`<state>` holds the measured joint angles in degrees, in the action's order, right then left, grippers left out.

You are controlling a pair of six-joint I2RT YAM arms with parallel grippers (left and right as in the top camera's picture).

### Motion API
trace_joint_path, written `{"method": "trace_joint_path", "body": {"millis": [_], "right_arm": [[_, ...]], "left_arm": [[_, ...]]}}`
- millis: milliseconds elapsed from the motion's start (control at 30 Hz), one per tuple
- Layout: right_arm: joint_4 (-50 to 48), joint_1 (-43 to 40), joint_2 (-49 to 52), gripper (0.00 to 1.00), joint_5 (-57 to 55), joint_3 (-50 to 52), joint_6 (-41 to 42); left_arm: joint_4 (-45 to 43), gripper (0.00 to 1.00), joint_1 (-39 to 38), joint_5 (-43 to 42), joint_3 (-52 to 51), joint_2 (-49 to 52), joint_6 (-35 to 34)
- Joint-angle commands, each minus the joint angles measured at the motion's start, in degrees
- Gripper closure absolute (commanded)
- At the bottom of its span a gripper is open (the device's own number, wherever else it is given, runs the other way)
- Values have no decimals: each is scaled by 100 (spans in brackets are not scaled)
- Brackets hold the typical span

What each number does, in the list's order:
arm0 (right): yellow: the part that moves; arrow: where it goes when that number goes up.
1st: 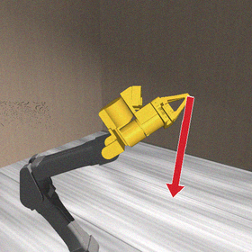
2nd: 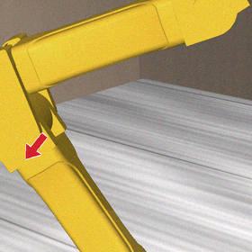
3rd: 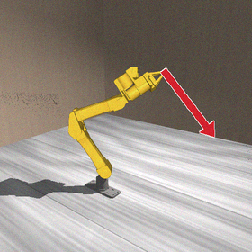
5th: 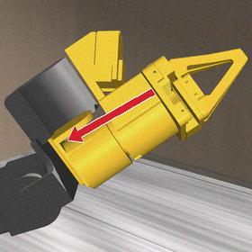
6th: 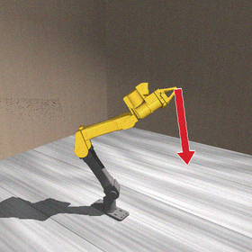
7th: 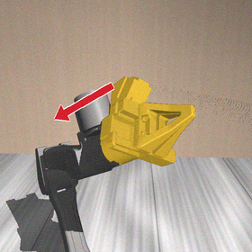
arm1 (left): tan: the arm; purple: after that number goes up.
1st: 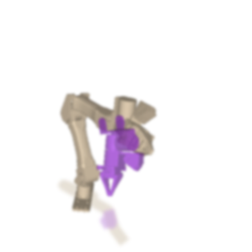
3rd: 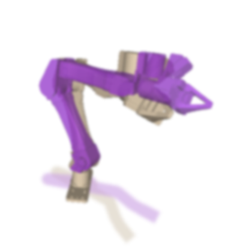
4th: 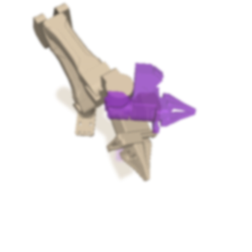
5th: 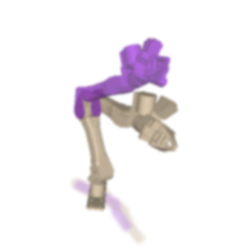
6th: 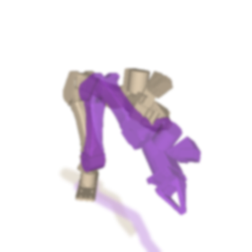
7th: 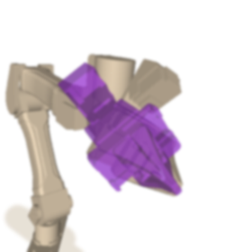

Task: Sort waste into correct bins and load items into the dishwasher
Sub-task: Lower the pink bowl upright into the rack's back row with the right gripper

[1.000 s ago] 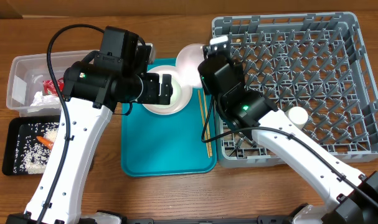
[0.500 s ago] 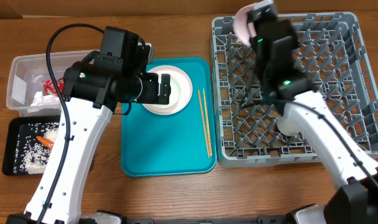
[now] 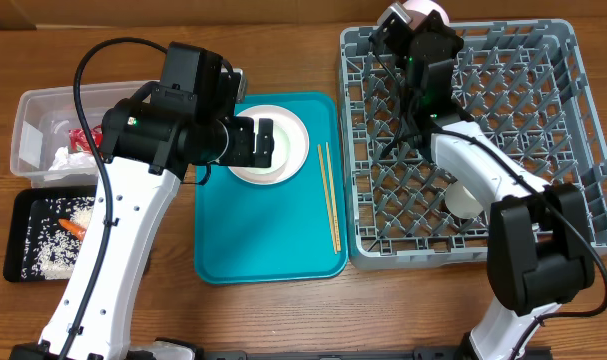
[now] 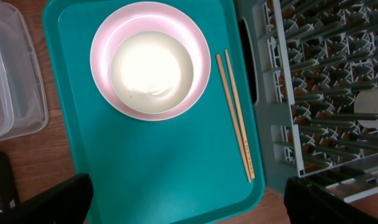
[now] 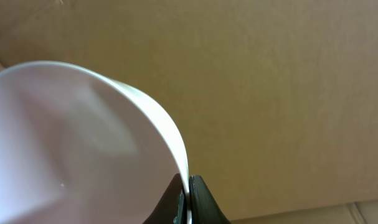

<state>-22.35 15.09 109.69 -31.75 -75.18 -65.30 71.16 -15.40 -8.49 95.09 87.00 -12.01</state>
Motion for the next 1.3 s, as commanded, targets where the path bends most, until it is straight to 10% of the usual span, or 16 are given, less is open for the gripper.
{"method": "trace_joint_path", "body": {"millis": [0, 267, 1067, 1267], "right_arm": [[-68, -13, 105, 96, 26, -20, -282], [61, -22, 529, 96, 116, -20, -1456], [754, 273, 562, 96, -533, -20, -1445], [774, 372, 562, 76, -1141, -20, -1421]], "left_arm": [[0, 0, -28, 39, 118, -48, 24], [0, 0, -28, 39, 118, -48, 24], [0, 0, -28, 39, 118, -48, 24], [0, 0, -28, 39, 118, -48, 24]]}}
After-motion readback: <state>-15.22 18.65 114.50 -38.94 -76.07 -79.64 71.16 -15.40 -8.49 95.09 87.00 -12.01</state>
